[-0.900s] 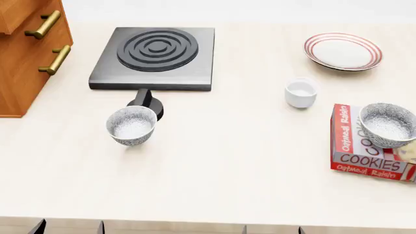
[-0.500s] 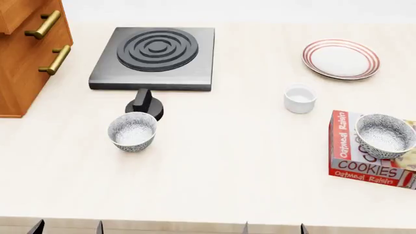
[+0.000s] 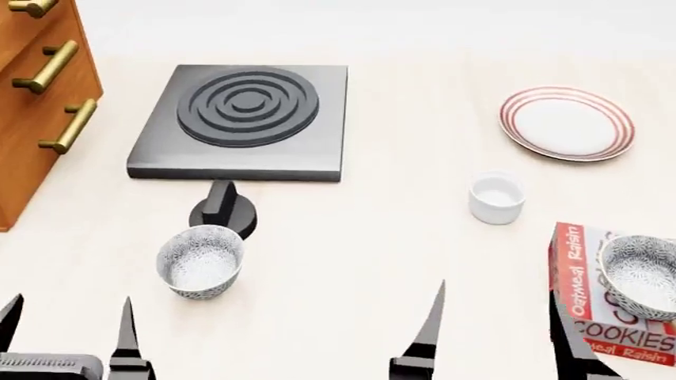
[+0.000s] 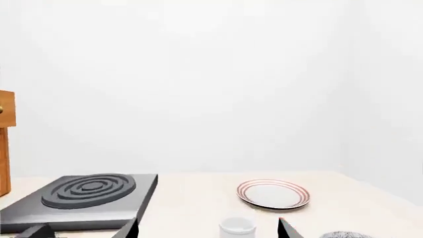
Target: Pick the akita bowl on the cookies box and place it on the plate.
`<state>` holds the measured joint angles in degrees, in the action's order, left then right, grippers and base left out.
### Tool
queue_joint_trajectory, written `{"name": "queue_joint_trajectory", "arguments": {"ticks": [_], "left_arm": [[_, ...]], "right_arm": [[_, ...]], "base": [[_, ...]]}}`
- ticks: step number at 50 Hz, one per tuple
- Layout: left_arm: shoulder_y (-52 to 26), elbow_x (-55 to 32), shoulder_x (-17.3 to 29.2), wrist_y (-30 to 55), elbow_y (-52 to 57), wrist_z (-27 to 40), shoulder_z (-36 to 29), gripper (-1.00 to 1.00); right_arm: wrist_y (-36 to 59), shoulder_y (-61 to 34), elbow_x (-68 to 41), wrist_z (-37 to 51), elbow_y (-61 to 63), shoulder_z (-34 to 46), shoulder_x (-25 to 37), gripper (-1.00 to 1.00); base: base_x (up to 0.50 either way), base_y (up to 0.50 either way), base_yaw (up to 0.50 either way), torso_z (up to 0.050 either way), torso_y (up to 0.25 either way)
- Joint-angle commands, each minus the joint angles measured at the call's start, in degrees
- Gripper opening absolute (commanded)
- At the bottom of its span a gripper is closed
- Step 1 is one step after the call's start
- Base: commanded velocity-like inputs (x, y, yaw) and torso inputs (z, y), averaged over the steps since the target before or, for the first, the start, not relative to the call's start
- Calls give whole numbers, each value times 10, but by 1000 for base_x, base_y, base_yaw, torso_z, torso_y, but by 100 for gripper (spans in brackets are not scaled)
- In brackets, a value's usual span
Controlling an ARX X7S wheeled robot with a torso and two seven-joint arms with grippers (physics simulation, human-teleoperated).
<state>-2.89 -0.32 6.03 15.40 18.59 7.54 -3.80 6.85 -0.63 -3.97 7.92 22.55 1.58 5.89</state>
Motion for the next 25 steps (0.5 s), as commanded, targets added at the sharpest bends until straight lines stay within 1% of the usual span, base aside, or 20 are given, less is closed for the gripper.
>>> {"name": "queue_joint_trajectory", "arguments": {"ticks": [1,24,25], "left_arm": [[-3,-16,8,69,166,-17,30,100],[11,-25,21,49,163,1,24,100],[11,-26,21,49,163,1,23,100]], "right_arm": [[75,-1,-3,7,172,-29,12,100],[53,19,-16,16,188,-21,30,100],[39,23,-13,16,178,-19,29,100]], "base": [[500,0,0,0,0],[500,0,0,0,0],[500,0,0,0,0]]}}
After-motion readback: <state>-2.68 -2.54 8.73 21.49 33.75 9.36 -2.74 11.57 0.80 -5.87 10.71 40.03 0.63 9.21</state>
